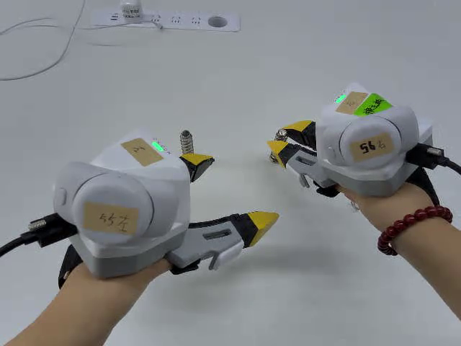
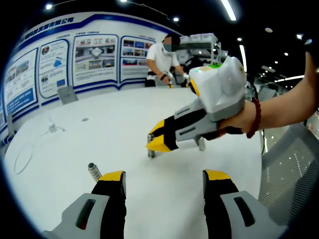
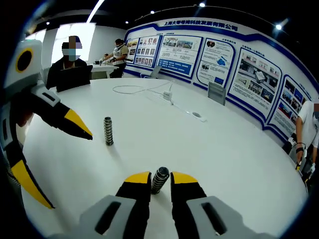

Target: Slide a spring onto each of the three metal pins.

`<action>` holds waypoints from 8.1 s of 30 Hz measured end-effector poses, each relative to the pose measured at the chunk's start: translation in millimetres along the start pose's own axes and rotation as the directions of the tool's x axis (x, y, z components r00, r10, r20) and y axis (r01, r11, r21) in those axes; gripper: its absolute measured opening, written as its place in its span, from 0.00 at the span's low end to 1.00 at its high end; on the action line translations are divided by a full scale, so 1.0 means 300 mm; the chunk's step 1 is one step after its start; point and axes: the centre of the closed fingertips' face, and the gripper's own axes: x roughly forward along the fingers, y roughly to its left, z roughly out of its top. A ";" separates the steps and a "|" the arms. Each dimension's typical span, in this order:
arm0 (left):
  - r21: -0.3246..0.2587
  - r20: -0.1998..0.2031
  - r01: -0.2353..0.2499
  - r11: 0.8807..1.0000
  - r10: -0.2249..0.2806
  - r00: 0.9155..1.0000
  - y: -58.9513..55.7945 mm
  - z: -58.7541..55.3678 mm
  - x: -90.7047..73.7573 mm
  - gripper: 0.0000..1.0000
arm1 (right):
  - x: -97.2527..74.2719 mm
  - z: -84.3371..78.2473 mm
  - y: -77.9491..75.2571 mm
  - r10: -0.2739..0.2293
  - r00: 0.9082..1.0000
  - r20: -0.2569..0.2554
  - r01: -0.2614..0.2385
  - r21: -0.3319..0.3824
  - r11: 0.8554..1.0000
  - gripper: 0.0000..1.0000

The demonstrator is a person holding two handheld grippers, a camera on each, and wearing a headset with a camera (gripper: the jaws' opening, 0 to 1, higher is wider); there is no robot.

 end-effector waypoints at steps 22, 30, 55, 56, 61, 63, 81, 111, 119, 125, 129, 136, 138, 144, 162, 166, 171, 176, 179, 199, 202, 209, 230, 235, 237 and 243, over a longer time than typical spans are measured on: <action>0.023 0.021 0.001 1.000 -0.001 1.000 -0.006 0.043 -0.002 0.66 | -0.086 0.058 -0.033 -0.029 0.999 0.037 0.024 0.122 0.992 0.41; 0.031 0.032 0.015 0.999 -0.016 0.999 -0.023 0.067 0.006 0.68 | -0.144 0.074 -0.066 -0.061 0.997 0.041 0.054 0.152 0.987 0.49; 0.074 0.016 0.058 0.996 -0.060 0.998 -0.081 0.100 0.068 0.61 | -0.336 -0.009 -0.144 -0.107 0.994 -0.005 0.105 0.237 0.966 0.63; 0.074 0.015 0.061 0.995 -0.063 0.998 -0.085 0.101 0.072 0.61 | -0.342 -0.013 -0.146 -0.107 0.994 -0.007 0.106 0.237 0.966 0.64; 0.087 0.005 0.080 0.993 -0.081 0.997 -0.109 0.106 0.094 0.58 | -0.378 -0.037 -0.155 -0.110 0.994 -0.011 0.109 0.233 0.966 0.64; 0.090 0.001 0.086 0.992 -0.086 0.996 -0.115 0.108 0.105 0.57 | -0.393 -0.050 -0.160 -0.112 0.994 -0.014 0.112 0.238 0.965 0.64; 0.107 -0.030 0.147 0.983 -0.144 0.989 -0.179 0.104 0.202 0.50 | -0.491 -0.136 -0.158 -0.085 0.996 -0.018 0.087 0.251 0.964 0.65; 0.124 -0.114 0.232 0.965 -0.218 0.969 -0.324 0.028 0.409 0.25 | -0.557 -0.224 -0.138 -0.079 0.997 0.003 0.074 0.289 0.954 0.64; 0.142 -0.174 0.255 0.957 -0.229 0.958 -0.343 -0.018 0.442 0.20 | -0.558 -0.237 -0.149 -0.098 0.995 -0.005 0.095 0.305 0.948 0.63; 0.134 -0.173 0.251 0.959 -0.227 0.958 -0.333 -0.016 0.455 0.15 | -0.559 -0.242 -0.160 -0.110 0.994 -0.006 0.107 0.316 0.943 0.62; 0.148 -0.179 0.255 0.956 -0.227 0.957 -0.331 -0.015 0.456 0.13 | -0.558 -0.248 -0.162 -0.114 0.993 -0.012 0.112 0.319 0.941 0.62; 0.149 -0.178 0.261 0.954 -0.233 0.956 -0.330 -0.016 0.455 0.11 | -0.557 -0.247 -0.168 -0.119 0.993 -0.022 0.120 0.326 0.938 0.62; 0.153 -0.181 0.265 0.952 -0.237 0.955 -0.331 -0.017 0.454 0.10 | -0.558 -0.241 -0.175 -0.126 0.992 -0.022 0.126 0.330 0.936 0.62; 0.140 -0.157 0.259 0.956 -0.237 0.959 -0.322 -0.014 0.443 0.10 | -0.555 -0.214 -0.183 -0.135 0.991 -0.005 0.127 0.364 0.923 0.62; 0.075 -0.067 0.224 0.972 -0.219 0.973 -0.286 0.005 0.317 0.10 | -0.526 -0.177 -0.172 -0.116 0.993 -0.011 0.106 0.495 0.862 0.50; 0.073 -0.040 0.226 0.971 -0.223 0.974 -0.283 0.020 0.288 0.10 | -0.516 -0.158 -0.153 -0.096 0.995 0.001 0.082 0.510 0.856 0.46; 0.058 -0.004 0.228 0.972 -0.228 0.974 -0.266 0.036 0.261 0.10 | -0.498 -0.126 -0.123 -0.063 0.997 0.039 0.030 0.567 0.823 0.41; 0.031 0.041 0.236 0.971 -0.237 0.971 -0.254 0.061 0.226 0.10 | -0.484 -0.102 -0.107 -0.044 0.997 0.063 -0.003 0.603 0.798 0.38; 0.014 0.058 0.241 0.970 -0.241 0.969 -0.248 0.068 0.203 0.10 | -0.477 -0.081 -0.094 -0.027 0.996 0.087 -0.034 0.627 0.778 0.36; 0.054 0.109 0.286 0.957 -0.290 0.951 -0.258 0.106 0.104 0.10 | -0.450 -0.027 -0.003 0.087 0.986 0.140 -0.161 0.697 0.699 0.26; 0.060 0.115 0.288 0.956 -0.293 0.949 -0.257 0.113 0.097 0.10 | -0.448 -0.017 0.002 0.094 0.983 0.155 -0.178 0.714 0.677 0.24; 0.069 0.137 0.304 0.950 -0.311 0.940 -0.265 0.130 0.081 0.10 | -0.447 0.000 0.008 0.101 0.978 0.184 -0.206 0.746 0.633 0.22; 0.075 0.175 0.314 0.947 -0.322 0.930 -0.273 0.165 0.071 0.10 | -0.447 0.027 0.005 0.111 0.972 0.209 -0.231 0.744 0.627 0.14; 0.075 0.148 0.305 0.949 -0.313 0.938 -0.271 0.157 0.080 0.11 | -0.442 0.032 0.008 0.114 0.972 0.205 -0.229 0.718 0.657 0.14; 0.069 0.149 0.306 0.949 -0.313 0.938 -0.271 0.157 0.081 0.11 | -0.442 0.038 0.006 0.112 0.972 0.206 -0.226 0.691 0.687 0.14; 0.052 0.142 0.303 0.951 -0.308 0.941 -0.268 0.154 0.083 0.11 | -0.440 0.050 0.009 0.118 0.972 0.201 -0.221 0.631 0.744 0.14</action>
